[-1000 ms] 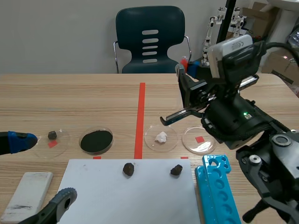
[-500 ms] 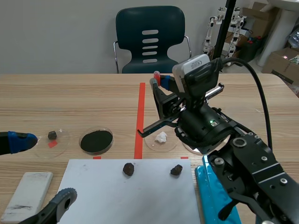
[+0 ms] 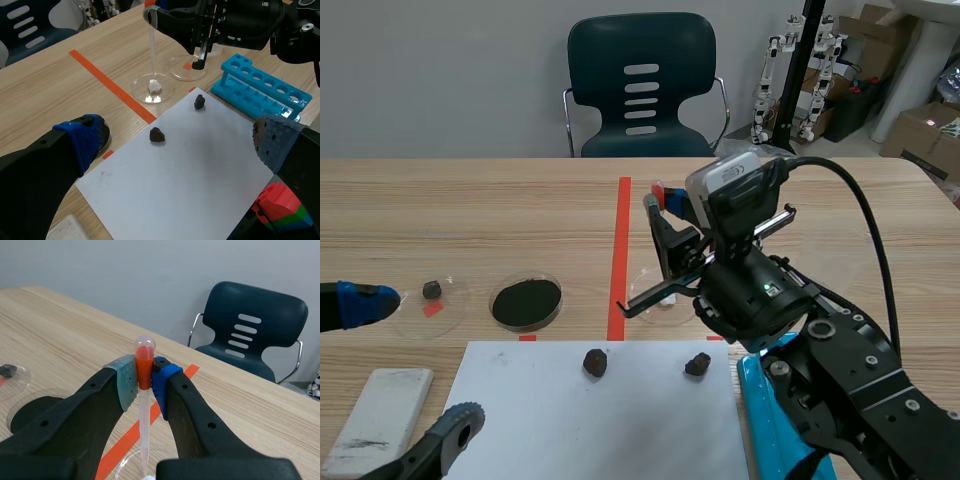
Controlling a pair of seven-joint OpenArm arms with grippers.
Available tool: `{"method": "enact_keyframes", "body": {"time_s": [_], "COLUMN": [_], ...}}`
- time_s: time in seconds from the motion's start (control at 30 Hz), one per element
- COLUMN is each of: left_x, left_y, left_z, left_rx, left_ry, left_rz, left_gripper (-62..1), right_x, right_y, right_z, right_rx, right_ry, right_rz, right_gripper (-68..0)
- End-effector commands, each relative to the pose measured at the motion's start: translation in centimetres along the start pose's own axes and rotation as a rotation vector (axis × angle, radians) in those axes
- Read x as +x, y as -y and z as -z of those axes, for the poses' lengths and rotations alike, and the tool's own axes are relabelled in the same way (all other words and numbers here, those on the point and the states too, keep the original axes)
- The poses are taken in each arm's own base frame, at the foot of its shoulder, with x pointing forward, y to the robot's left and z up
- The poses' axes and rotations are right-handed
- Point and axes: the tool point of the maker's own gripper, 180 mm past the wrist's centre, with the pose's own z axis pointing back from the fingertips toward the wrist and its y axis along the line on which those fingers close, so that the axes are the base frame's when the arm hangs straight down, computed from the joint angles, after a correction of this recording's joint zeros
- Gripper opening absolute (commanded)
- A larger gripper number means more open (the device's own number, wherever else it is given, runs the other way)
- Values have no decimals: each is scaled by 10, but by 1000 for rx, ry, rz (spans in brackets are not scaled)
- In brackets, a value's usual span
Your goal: Squeeze the dropper onto the mineral
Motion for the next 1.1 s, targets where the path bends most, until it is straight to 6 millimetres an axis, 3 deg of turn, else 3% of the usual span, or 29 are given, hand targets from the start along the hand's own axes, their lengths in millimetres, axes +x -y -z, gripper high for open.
{"method": "enact_keyframes", "body": {"time_s": [0.0,0.23,1.07], "left_x": [8,8,8], "left_y": [0,0,0], "left_z": [1,1,1], "left_rx": [2,2,2], "left_ry": [34,34,34], "left_rz": [-6,-6,-6], "left_gripper": [13,13,13], "right_x": [12,4,5], "right_y": [12,17,17], "right_z": [8,12,12], "right_rx": [-23,-28,-28], "right_ry": [47,39,47], "right_rz": [-18,-24,-25], "right_gripper": [-598,-598,-599]}}
